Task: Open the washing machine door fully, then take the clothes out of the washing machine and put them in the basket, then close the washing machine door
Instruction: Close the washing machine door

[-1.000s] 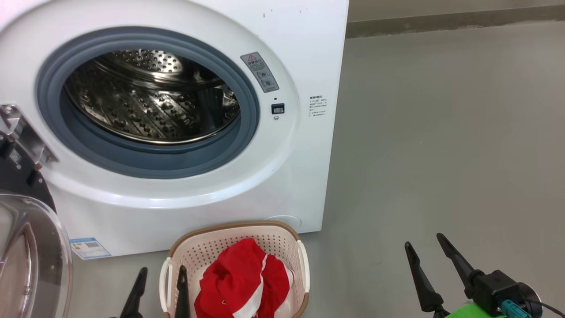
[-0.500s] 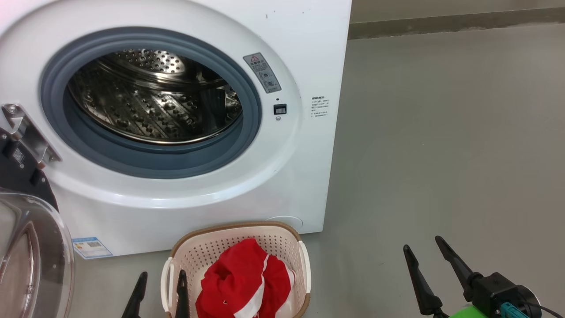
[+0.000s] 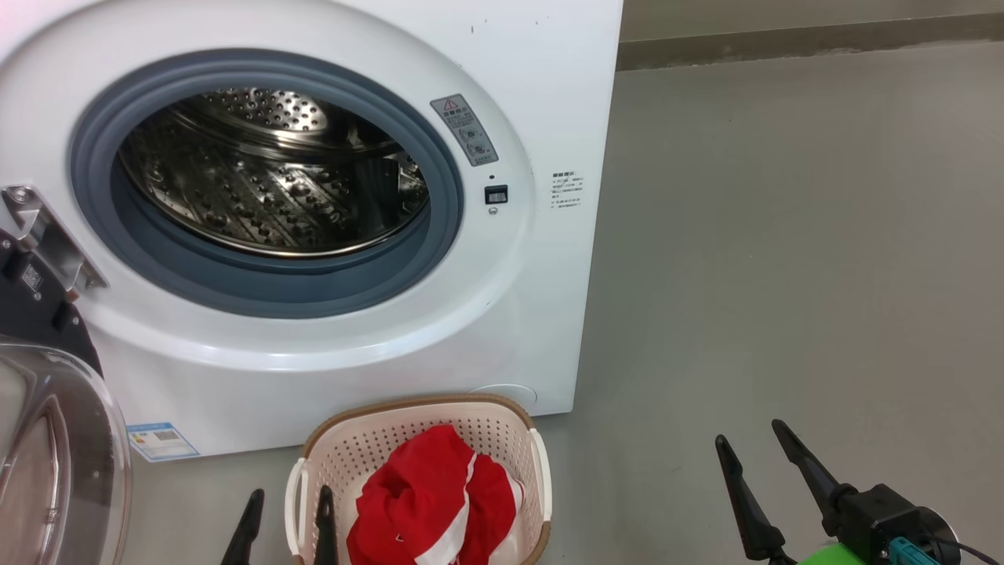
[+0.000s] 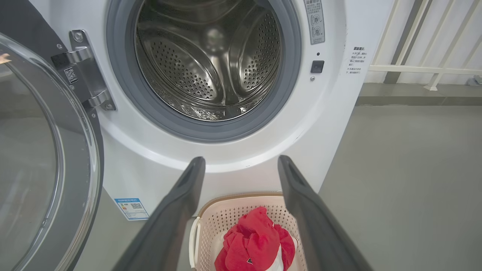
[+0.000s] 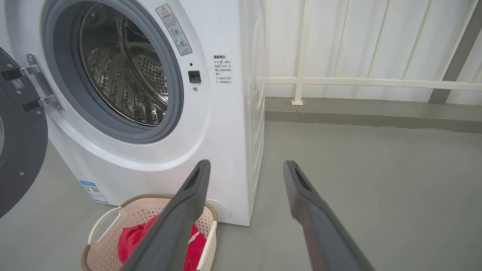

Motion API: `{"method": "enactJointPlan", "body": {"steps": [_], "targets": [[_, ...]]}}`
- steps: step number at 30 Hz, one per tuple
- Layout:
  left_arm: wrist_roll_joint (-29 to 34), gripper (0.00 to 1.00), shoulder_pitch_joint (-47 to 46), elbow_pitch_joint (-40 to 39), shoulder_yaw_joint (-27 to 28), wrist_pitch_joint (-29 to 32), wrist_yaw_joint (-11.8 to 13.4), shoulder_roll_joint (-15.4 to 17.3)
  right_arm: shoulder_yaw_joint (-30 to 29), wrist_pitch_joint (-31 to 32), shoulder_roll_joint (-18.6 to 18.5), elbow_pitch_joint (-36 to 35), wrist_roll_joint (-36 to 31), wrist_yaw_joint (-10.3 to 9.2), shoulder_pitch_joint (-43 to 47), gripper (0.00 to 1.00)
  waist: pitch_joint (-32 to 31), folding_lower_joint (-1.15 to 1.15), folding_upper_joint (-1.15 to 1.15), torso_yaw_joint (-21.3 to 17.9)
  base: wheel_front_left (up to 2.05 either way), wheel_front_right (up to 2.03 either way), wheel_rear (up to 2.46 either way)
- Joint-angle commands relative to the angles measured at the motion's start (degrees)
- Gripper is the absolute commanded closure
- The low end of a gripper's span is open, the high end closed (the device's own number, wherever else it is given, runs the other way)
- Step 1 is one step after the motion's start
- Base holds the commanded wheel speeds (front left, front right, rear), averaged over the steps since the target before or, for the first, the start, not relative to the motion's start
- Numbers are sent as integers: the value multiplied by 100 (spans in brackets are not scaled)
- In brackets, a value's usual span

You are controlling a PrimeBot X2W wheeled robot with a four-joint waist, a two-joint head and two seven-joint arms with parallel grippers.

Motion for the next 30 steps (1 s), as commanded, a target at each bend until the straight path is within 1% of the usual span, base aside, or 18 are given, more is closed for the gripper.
{"method": "enactJointPlan", "body": {"steps": [1, 8, 13, 18, 26, 30], "targets": [[-18, 0, -198, -132, 162, -51, 14, 49, 152, -19, -48, -146, 31, 19, -100, 0, -4, 0, 0, -1, 0, 0, 0], [-68, 0, -214, -71, 167, -82, -4, 87, 152, -20, -48, -145, 39, 19, -100, 0, -6, 0, 0, -1, 0, 0, 0], [-21, 0, -219, -121, 107, -38, 53, 75, 150, -21, -48, -154, 37, 19, -100, 0, -15, 0, 0, 4, -36, 36, 0], [-32, 0, -220, -145, 99, -24, 54, 111, 147, -26, -48, -151, 42, 19, -106, 0, -16, 0, 0, 12, -107, 107, 0], [-72, 0, -242, -166, 69, -62, 35, 131, 145, -37, -48, -127, 56, 19, -127, 0, -9, 0, 0, 21, -156, 156, 0], [-88, 0, -250, -147, 73, -92, 30, 156, 148, -31, -48, -118, 56, 19, -129, 0, -10, 0, 0, 15, -93, 93, 0]]}}
